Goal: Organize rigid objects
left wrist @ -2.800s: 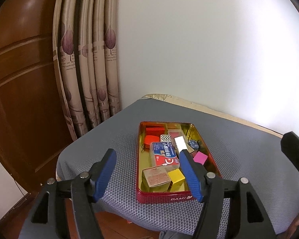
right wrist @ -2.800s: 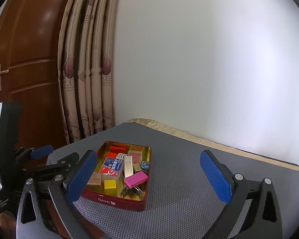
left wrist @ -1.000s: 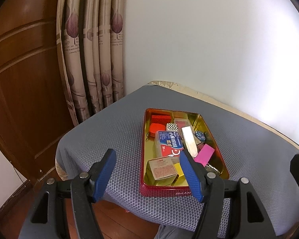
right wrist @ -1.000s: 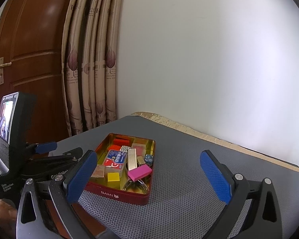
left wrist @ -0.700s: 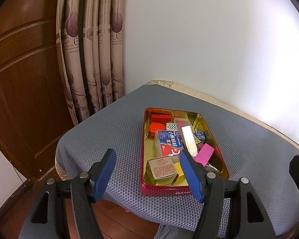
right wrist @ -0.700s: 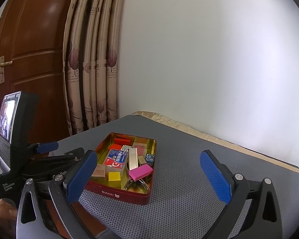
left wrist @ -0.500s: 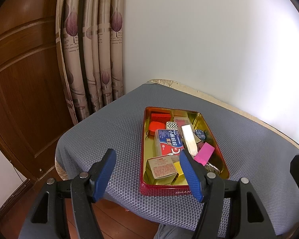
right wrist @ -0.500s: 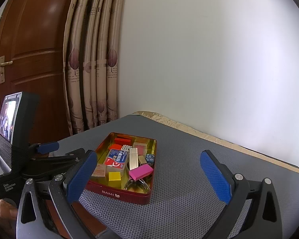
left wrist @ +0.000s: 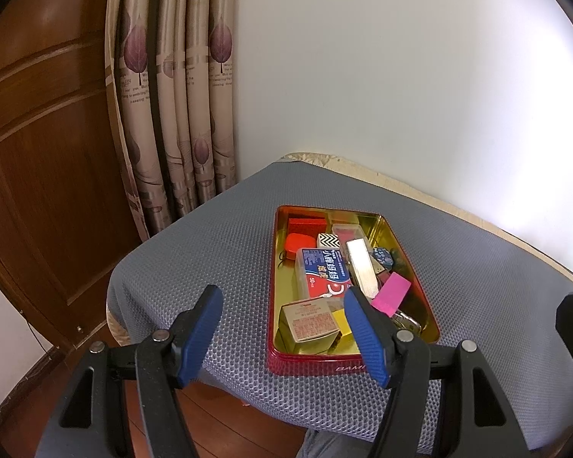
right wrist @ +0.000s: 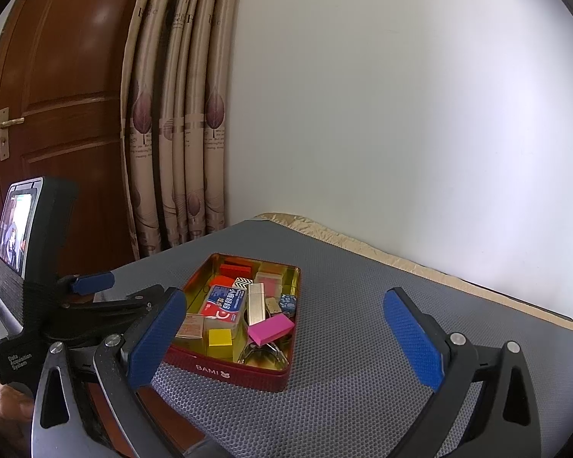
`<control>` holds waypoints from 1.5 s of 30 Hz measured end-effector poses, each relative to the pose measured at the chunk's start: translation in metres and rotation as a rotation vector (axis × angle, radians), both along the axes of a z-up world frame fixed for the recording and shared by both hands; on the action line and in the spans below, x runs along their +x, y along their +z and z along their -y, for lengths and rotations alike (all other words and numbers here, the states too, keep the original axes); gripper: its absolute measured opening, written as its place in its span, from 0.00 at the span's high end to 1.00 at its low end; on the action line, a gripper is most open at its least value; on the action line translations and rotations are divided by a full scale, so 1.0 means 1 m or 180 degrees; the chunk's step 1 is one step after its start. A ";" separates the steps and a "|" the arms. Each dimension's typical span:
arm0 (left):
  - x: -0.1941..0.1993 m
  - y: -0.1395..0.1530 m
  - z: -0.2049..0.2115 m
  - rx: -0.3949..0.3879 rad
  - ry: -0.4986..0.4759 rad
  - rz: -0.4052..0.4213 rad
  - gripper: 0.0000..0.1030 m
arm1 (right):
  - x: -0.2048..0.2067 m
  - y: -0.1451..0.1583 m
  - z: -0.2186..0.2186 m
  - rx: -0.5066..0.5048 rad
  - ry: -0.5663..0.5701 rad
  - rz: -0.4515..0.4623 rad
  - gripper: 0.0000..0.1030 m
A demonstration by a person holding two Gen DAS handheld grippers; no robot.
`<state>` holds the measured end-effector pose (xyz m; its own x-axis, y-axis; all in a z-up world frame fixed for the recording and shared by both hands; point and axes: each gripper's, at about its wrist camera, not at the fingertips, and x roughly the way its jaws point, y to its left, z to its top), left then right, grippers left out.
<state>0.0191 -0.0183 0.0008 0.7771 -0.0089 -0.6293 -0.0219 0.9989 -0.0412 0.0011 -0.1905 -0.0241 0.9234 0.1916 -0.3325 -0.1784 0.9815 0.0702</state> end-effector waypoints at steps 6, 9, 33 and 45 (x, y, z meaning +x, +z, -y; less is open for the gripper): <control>0.000 -0.001 0.001 -0.0007 0.0000 -0.0013 0.34 | 0.000 -0.001 0.001 0.0004 0.0010 0.0000 0.01; 0.000 -0.001 0.001 -0.0007 -0.0007 -0.0017 0.34 | 0.000 -0.001 0.001 0.0000 0.0007 -0.0009 0.01; -0.011 -0.003 0.013 0.0081 -0.0195 0.0203 0.15 | -0.002 0.002 -0.003 0.0023 -0.0050 -0.0028 0.01; -0.010 -0.002 0.012 0.0062 -0.0188 0.0211 0.15 | -0.003 0.006 -0.002 0.0048 -0.0109 -0.0006 0.01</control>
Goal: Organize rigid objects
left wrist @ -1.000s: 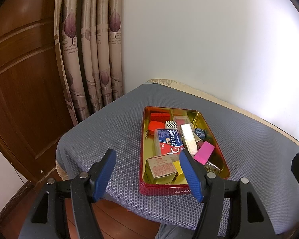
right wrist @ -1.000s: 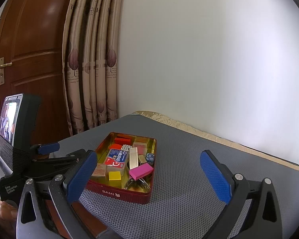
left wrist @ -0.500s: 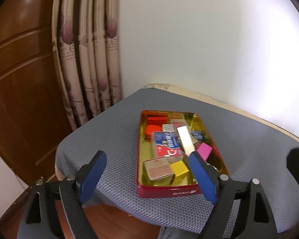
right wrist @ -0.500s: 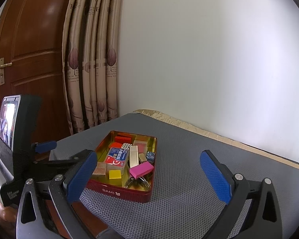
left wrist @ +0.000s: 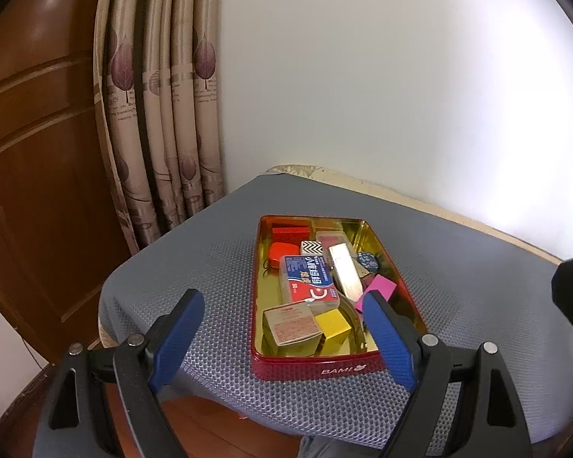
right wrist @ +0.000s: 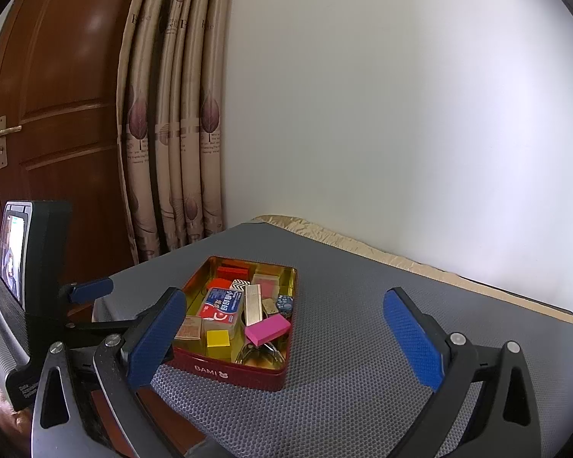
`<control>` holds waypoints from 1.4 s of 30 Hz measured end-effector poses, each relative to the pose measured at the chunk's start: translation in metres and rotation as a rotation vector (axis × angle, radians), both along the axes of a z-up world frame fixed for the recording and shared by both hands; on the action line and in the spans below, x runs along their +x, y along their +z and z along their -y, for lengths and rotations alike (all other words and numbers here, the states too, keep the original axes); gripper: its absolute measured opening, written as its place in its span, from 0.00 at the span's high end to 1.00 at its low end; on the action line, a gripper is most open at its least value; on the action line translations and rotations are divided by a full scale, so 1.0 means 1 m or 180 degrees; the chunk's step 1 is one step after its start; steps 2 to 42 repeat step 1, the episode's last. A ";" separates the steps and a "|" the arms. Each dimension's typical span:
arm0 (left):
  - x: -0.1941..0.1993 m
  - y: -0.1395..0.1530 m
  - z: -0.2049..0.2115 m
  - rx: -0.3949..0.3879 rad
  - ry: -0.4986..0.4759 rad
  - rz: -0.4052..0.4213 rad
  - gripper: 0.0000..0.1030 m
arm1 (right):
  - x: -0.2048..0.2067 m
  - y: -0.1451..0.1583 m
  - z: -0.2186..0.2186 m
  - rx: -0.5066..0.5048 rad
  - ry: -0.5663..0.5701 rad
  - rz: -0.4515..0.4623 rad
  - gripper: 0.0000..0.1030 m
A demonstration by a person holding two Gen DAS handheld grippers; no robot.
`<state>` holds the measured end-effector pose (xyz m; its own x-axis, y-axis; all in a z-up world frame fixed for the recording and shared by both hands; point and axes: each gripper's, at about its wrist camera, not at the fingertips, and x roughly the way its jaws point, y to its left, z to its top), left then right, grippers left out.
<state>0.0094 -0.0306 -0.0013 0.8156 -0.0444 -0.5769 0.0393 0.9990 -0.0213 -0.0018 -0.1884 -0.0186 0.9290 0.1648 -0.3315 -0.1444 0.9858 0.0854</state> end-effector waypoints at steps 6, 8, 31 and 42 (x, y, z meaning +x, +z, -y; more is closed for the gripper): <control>-0.001 0.000 0.000 0.0010 0.0008 0.0017 0.15 | 0.000 0.000 0.000 0.0008 -0.0001 0.0001 0.01; -0.001 0.000 0.000 0.0010 0.0008 0.0017 0.15 | 0.000 0.000 0.000 0.0008 -0.0001 0.0001 0.01; -0.001 0.000 0.000 0.0010 0.0008 0.0017 0.15 | 0.000 0.000 0.000 0.0008 -0.0001 0.0001 0.01; -0.001 0.000 0.000 0.0010 0.0008 0.0017 0.15 | 0.000 0.000 0.000 0.0008 -0.0001 0.0001 0.01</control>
